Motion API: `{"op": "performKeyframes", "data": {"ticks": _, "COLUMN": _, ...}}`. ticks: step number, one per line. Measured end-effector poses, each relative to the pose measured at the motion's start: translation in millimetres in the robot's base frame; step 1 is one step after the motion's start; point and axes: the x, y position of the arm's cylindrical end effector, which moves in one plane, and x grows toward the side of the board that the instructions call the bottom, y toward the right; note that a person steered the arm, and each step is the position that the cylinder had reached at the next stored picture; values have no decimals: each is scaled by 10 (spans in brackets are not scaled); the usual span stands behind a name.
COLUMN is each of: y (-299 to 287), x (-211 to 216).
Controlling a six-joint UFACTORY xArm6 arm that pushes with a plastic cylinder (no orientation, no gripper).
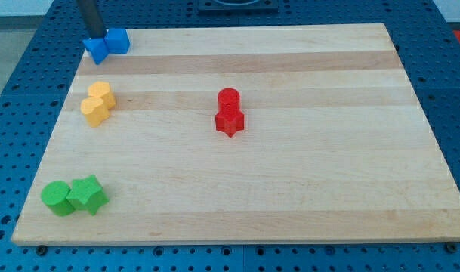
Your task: Move the blue triangle to the bottom left of the blue cube
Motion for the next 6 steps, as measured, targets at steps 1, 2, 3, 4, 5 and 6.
{"op": "performKeyframes", "data": {"ticks": 1, "y": 168, "x": 178}}
{"op": "performKeyframes", "data": {"ticks": 2, "y": -45, "x": 67}}
{"op": "performKeyframes", "data": {"ticks": 3, "y": -389, "x": -119}}
{"op": "performKeyframes", "data": {"ticks": 4, "y": -401, "x": -104}}
{"op": "performKeyframes", "data": {"ticks": 5, "y": -393, "x": 175}}
{"op": "performKeyframes", "data": {"ticks": 6, "y": -356, "x": 538}}
